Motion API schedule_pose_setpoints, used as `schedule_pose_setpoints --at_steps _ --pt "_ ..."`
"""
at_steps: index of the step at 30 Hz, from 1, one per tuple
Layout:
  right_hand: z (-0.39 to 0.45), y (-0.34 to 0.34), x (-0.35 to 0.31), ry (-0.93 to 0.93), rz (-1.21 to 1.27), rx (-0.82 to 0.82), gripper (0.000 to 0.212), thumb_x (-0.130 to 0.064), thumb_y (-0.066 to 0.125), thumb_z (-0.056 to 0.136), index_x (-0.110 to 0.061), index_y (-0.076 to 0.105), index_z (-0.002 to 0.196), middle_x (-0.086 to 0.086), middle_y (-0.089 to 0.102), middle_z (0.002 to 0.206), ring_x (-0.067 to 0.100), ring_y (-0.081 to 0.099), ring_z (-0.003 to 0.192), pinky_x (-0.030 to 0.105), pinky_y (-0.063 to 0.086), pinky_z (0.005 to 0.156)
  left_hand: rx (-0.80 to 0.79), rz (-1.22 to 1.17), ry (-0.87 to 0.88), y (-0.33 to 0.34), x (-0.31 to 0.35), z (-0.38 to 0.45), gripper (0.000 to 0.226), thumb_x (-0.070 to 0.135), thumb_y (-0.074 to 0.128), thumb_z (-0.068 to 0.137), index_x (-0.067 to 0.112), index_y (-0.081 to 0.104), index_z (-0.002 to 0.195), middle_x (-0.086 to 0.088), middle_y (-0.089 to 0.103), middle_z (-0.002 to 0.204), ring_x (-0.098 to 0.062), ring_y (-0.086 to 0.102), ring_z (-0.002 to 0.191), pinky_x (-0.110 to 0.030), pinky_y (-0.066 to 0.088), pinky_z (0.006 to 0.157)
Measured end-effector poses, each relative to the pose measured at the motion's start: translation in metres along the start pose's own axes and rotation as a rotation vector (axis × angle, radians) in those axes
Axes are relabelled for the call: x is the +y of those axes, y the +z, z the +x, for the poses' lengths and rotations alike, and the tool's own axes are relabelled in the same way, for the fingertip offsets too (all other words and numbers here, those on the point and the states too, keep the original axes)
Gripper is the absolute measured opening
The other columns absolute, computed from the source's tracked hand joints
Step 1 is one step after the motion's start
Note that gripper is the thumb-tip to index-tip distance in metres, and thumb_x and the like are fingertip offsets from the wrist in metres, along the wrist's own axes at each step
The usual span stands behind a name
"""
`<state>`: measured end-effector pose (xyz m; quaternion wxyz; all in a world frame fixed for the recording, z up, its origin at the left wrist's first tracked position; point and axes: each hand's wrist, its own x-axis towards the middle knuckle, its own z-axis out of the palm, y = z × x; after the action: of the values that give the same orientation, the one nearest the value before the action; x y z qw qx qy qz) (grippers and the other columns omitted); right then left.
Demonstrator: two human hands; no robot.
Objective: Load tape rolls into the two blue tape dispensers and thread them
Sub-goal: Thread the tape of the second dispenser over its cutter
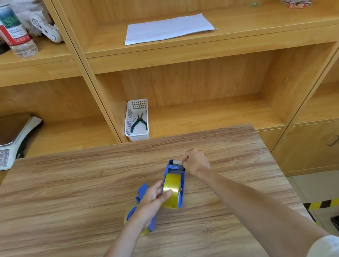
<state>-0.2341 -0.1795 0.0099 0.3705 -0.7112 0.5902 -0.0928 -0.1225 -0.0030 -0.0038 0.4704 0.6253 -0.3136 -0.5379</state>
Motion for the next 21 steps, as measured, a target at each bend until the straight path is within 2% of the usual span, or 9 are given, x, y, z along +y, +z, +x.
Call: schedule_pose_setpoints --at_steps 1,3,7,9,10,12,14,17,21 --pt "0.002 -0.002 0.001 0.007 0.002 0.004 0.019 -0.018 0.053 0.086 -0.015 0.069 0.096 0.003 0.067 0.104 0.026 0.063 0.097 0.033 0.053 0.079 -0.055 -0.008 0.003 0.0 0.002 -0.002 0.091 0.057 0.083 0.066 0.014 0.048 0.139 -0.003 0.071 0.123 -0.017 0.065 0.117 -0.03 0.05 0.098" --pt "0.006 -0.006 0.004 0.024 0.006 0.003 0.022 -0.019 0.052 0.084 -0.016 0.069 0.097 0.004 0.069 0.104 0.026 0.065 0.096 0.032 0.054 0.079 -0.115 0.001 -0.003 -0.003 -0.001 -0.001 0.091 0.048 0.088 0.064 0.018 0.045 0.139 0.0 0.071 0.122 -0.01 0.065 0.116 -0.026 0.051 0.095" --pt "0.008 -0.01 0.005 0.017 0.018 -0.021 0.021 -0.019 0.053 0.085 -0.015 0.07 0.095 0.006 0.071 0.1 0.026 0.066 0.095 0.031 0.053 0.076 -0.093 0.029 -0.036 -0.002 -0.011 0.006 0.095 0.048 0.091 0.061 0.021 0.045 0.14 -0.005 0.062 0.136 -0.021 0.057 0.127 -0.049 0.041 0.111" --pt "0.009 -0.009 0.006 0.004 0.032 -0.022 0.019 -0.02 0.055 0.086 -0.015 0.071 0.095 0.006 0.07 0.1 0.026 0.066 0.094 0.029 0.051 0.074 -0.012 -0.014 -0.101 0.003 -0.008 0.008 0.086 0.06 0.082 0.069 0.022 0.048 0.138 -0.001 0.059 0.139 -0.019 0.054 0.129 -0.045 0.038 0.114" --pt "0.009 -0.008 0.006 0.0 0.034 -0.022 0.018 -0.021 0.055 0.087 -0.016 0.07 0.095 0.006 0.07 0.1 0.025 0.066 0.093 0.028 0.05 0.073 0.054 -0.025 -0.123 0.005 -0.004 0.007 0.071 0.063 0.075 0.075 0.021 0.055 0.129 0.004 0.064 0.128 -0.015 0.058 0.12 -0.036 0.042 0.109" --pt "0.009 -0.006 0.007 0.004 0.042 -0.022 0.018 -0.022 0.056 0.087 -0.017 0.07 0.096 0.006 0.071 0.1 0.025 0.066 0.093 0.028 0.051 0.074 0.173 -0.045 -0.071 0.01 0.001 0.008 0.032 0.054 0.067 0.086 0.023 0.065 0.094 0.008 0.069 0.089 -0.012 0.063 0.088 -0.019 0.048 0.078" --pt "0.008 -0.003 0.006 0.013 0.051 -0.018 0.019 -0.023 0.055 0.087 -0.017 0.07 0.097 0.006 0.071 0.101 0.026 0.066 0.096 0.03 0.052 0.077 0.227 -0.017 -0.048 0.012 0.003 0.008 0.031 0.052 0.069 0.085 0.022 0.064 0.08 0.002 0.07 0.077 -0.018 0.065 0.077 -0.022 0.049 0.067" --pt "0.009 -0.003 0.006 0.024 0.029 0.001 0.02 -0.024 0.053 0.087 -0.017 0.068 0.099 0.006 0.069 0.103 0.028 0.064 0.098 0.028 0.048 0.073 0.147 0.033 -0.03 0.006 0.002 0.007 0.059 0.066 0.07 0.071 0.018 0.067 0.106 -0.005 0.075 0.102 -0.024 0.069 0.098 -0.039 0.052 0.087" --pt "0.012 -0.007 0.007 0.026 0.011 0.005 0.021 -0.022 0.052 0.088 -0.013 0.066 0.1 0.004 0.067 0.099 0.026 0.063 0.096 0.027 0.045 0.07 0.004 0.055 -0.061 0.0 0.005 0.0 0.046 0.049 0.068 0.088 0.02 0.06 0.123 -0.011 0.071 0.121 -0.026 0.064 0.118 -0.047 0.048 0.104"
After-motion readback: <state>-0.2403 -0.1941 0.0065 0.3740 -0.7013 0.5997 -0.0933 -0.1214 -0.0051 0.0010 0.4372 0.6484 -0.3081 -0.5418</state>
